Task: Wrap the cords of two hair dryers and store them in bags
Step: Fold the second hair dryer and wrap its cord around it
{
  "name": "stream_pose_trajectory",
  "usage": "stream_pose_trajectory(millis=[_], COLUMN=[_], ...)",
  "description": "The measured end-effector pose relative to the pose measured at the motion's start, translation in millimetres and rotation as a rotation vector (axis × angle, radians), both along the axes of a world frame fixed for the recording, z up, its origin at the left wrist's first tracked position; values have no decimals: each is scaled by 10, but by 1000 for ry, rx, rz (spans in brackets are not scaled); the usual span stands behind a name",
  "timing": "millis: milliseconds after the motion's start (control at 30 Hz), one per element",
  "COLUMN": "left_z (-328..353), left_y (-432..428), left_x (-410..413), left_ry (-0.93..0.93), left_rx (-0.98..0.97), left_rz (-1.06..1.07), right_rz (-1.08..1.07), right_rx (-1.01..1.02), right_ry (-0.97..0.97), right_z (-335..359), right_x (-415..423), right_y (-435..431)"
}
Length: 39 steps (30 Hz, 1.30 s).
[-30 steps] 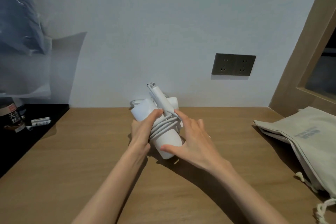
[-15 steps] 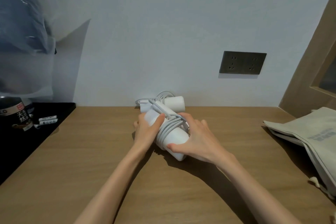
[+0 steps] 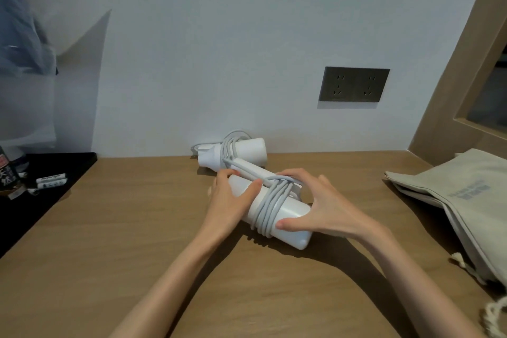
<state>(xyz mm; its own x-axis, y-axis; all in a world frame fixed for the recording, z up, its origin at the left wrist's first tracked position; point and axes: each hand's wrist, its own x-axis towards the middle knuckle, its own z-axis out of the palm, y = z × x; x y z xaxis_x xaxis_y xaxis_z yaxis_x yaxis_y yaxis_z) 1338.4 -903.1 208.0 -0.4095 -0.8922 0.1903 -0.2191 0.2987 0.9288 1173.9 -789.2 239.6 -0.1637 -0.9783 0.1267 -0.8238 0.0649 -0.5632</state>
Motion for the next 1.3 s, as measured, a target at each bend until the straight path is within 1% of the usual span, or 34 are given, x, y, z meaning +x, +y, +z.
stream_pose_trajectory(millis=[167, 367, 467, 600, 733, 867, 933, 967, 1067, 1100, 1133, 1167, 1233, 1300], left_z=[10, 68, 85, 123, 134, 101, 95, 76, 178, 213, 253, 285, 329, 313], left_y=[151, 280, 361, 414, 338, 241, 177, 145, 203, 196, 203, 211, 239, 233], left_x=[-48, -41, -27, -3, 63, 115, 105, 106, 2, -24, -48, -71, -118, -155], left_ry=[-18, -117, -115, -121, -198, -380, -372, -338, -189, -172, -170, -181, -252, -364], left_rx=[-26, -114, -130, -230, -312, -392, -405, -426, -669, -731, -776, -785, -728, -699], left_rz=[13, 17, 35, 100, 148, 244, 273, 272, 197, 149, 56, -59, -276, -356], right_rz=[30, 62, 55, 59, 71, 98, 98, 94, 70, 75, 80, 84, 78, 65], right_rx=[8, 15, 23, 51, 73, 113, 134, 133, 95, 92, 89, 83, 57, 28], right_ry=[-9, -11, -25, -46, -78, -110, -104, -106, -110, -107, -107, -116, -153, -201], right_z=[15, 43, 34, 15, 31, 58, 71, 61, 106, 106, 103, 96, 71, 56], right_x=[-116, -194, -214, -243, -269, -280, -291, -294, -343, -341, -332, -316, -295, -294], right_y=[152, 267, 303, 318, 254, 174, 167, 162, 329, 334, 345, 354, 376, 415])
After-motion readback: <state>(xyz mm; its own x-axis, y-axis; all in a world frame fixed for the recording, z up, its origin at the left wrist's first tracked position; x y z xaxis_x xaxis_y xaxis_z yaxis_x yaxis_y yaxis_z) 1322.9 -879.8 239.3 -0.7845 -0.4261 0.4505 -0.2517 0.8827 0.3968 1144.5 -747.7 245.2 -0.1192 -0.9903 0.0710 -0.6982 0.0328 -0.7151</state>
